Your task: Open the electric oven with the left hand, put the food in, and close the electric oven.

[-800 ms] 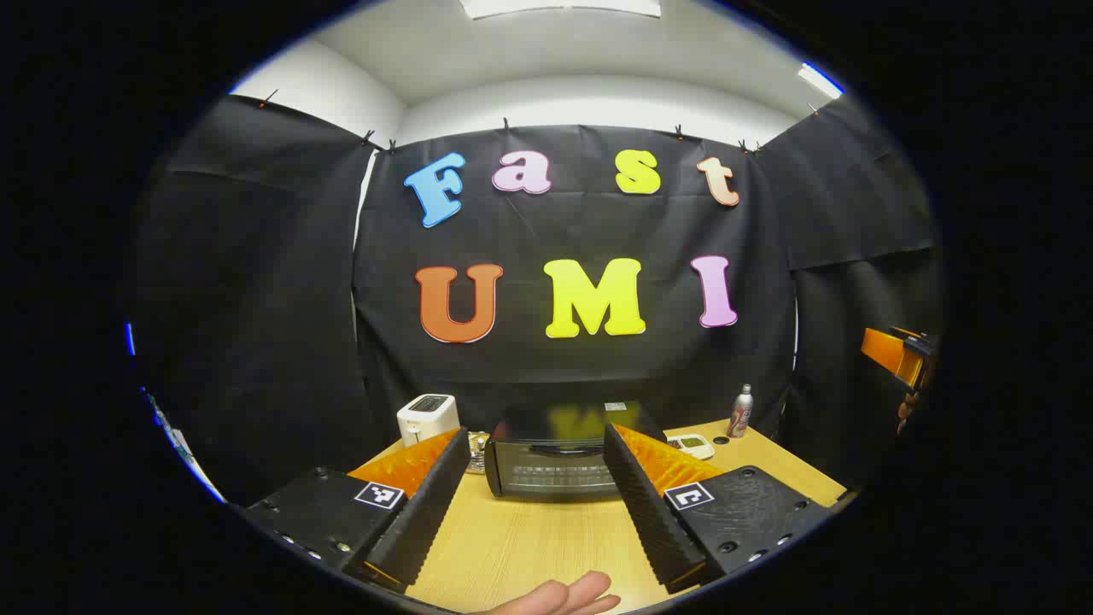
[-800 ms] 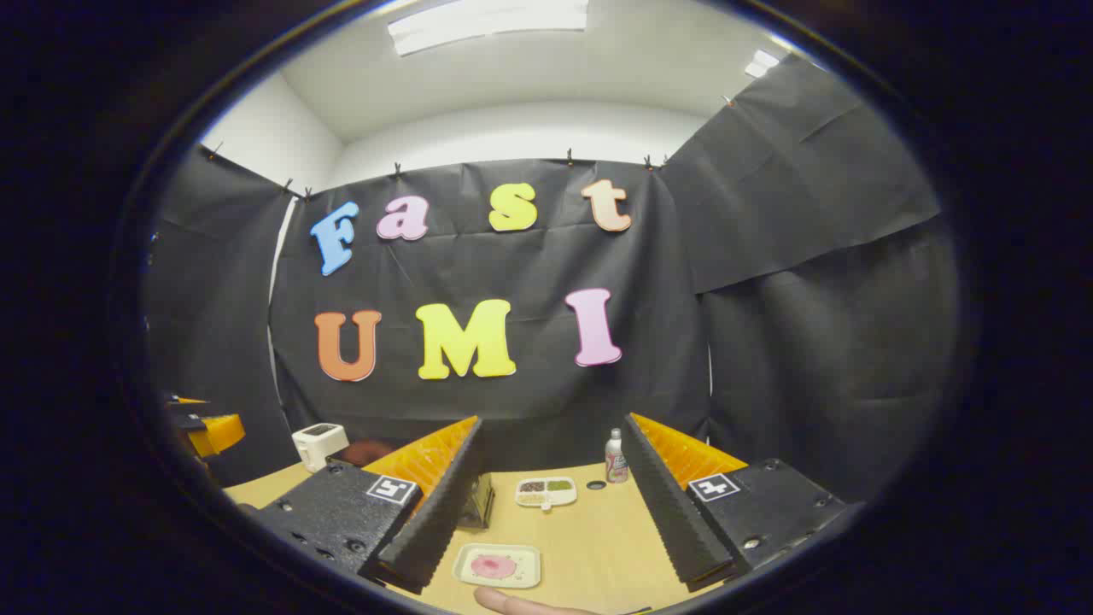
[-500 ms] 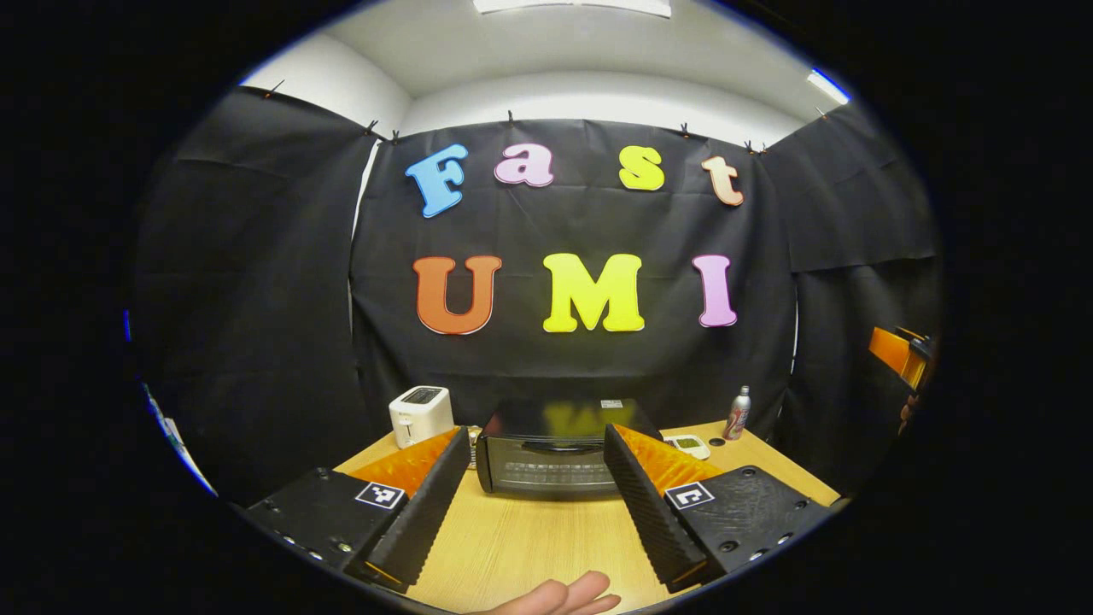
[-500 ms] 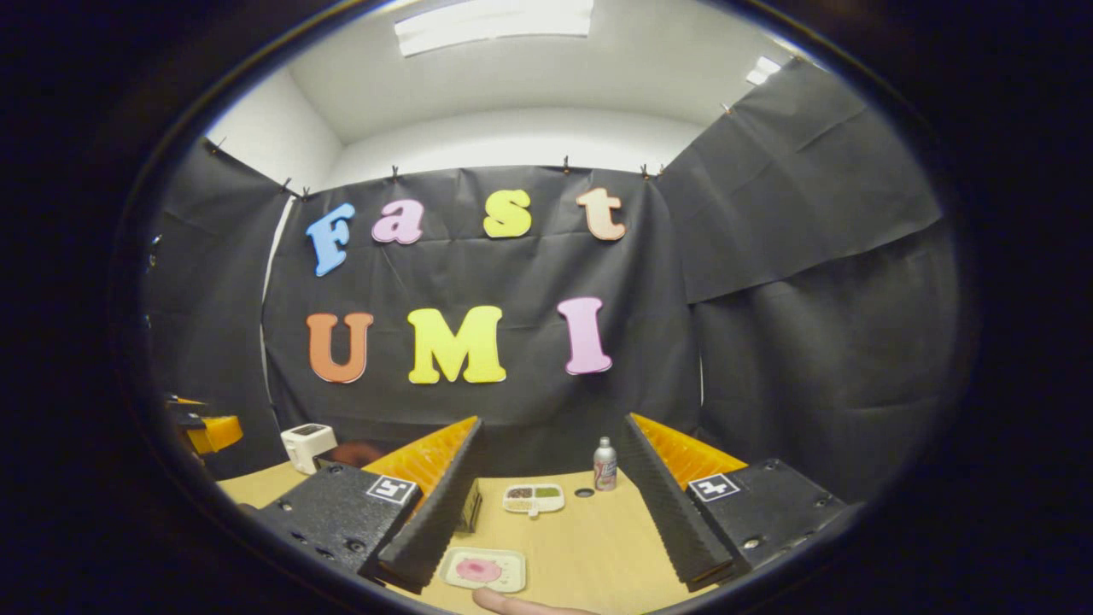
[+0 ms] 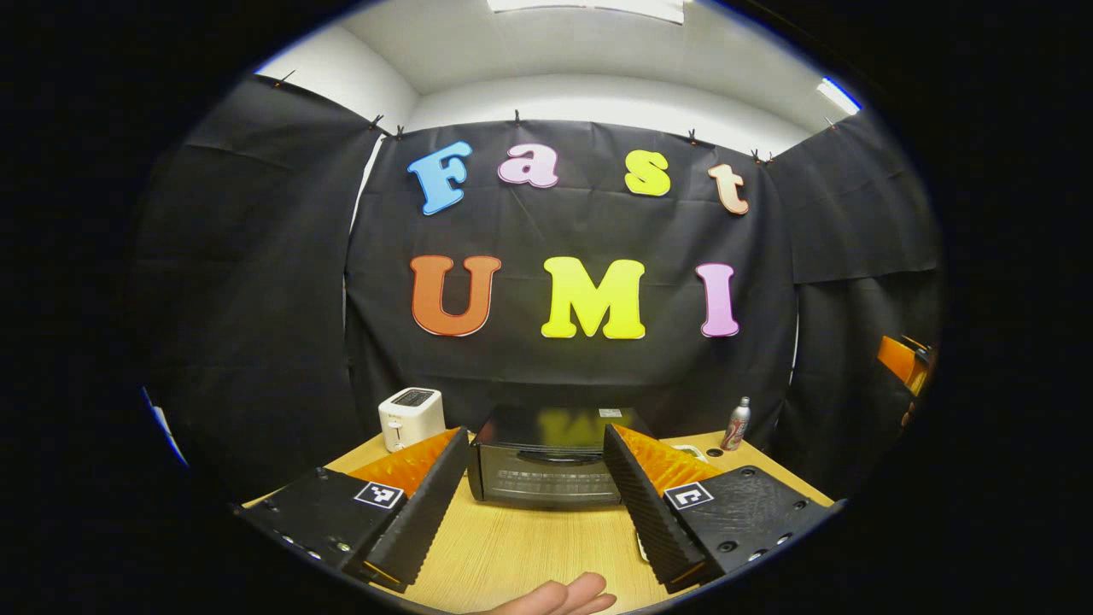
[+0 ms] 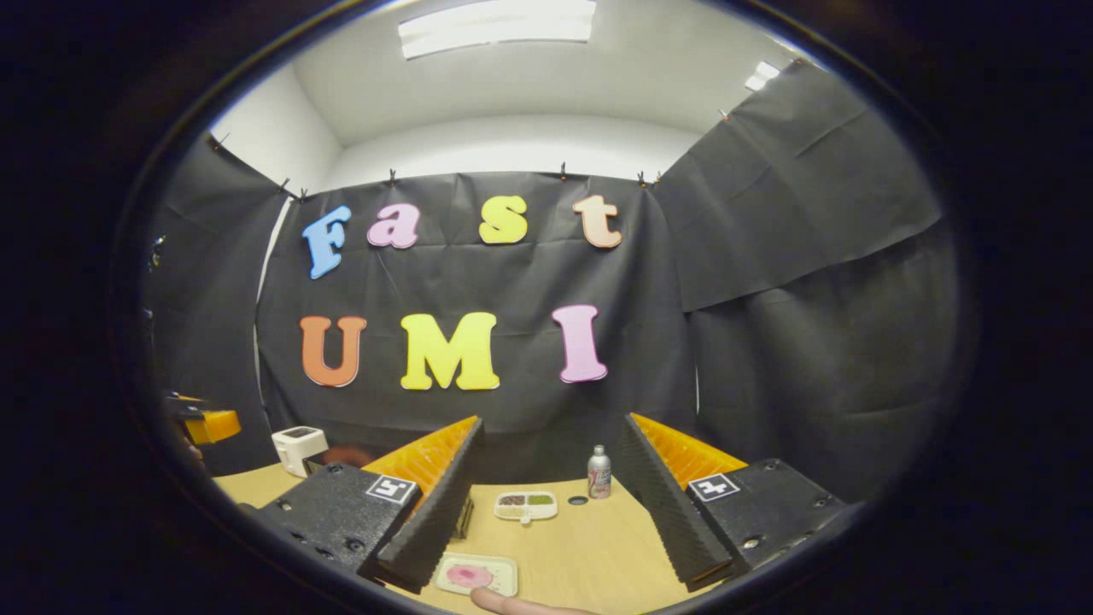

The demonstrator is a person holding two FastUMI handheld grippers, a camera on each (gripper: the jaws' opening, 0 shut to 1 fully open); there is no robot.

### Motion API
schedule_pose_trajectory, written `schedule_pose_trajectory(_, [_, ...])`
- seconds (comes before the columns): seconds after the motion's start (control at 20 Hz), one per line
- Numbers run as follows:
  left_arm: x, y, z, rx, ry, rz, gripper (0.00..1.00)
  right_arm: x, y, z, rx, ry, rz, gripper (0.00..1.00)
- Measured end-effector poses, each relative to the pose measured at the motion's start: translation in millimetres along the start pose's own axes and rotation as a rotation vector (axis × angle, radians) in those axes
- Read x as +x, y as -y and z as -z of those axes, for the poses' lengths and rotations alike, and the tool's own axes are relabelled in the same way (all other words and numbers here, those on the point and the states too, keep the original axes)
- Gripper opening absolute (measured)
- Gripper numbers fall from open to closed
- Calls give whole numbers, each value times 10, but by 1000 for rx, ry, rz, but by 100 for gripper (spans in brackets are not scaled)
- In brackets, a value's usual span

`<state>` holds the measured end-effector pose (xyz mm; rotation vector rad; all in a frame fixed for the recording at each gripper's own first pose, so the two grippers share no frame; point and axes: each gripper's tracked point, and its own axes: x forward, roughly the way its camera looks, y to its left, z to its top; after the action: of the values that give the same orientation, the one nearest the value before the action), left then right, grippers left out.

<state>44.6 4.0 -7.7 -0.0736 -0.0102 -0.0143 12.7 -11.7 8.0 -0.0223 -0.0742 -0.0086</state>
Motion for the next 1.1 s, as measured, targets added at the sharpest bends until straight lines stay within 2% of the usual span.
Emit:
schedule_pose_trajectory(0.25, [507,97,212,-5,-37,42,95,86,35,46,1,22,-14,96])
schedule_pose_trajectory(0.3, [627,132,268,-5,-44,52,95,107,56,67,-8,24,-8,100])
schedule_pose_trajectory(0.35, [761,173,332,-6,-54,61,95,134,65,62,-10,29,-7,96])
schedule_pose_trajectory(0.45, [1049,268,466,-3,-80,82,95,188,64,43,-15,35,-8,96])
schedule_pose_trajectory(0.85, [2157,505,1110,-5,-233,110,95,396,307,-50,-78,103,41,96])
schedule_pose_trajectory(0.9, [2277,521,1198,-1,-253,111,95,413,330,-53,-87,110,48,100])
schedule_pose_trajectory(0.95, [2371,541,1291,8,-274,112,95,439,344,-59,-94,116,51,100])
schedule_pose_trajectory(1.0, [2452,564,1384,17,-302,113,96,453,356,-48,-96,118,50,96])
schedule_pose_trajectory(1.1, [2519,603,1607,29,-358,112,96,463,381,-32,-84,123,40,96])
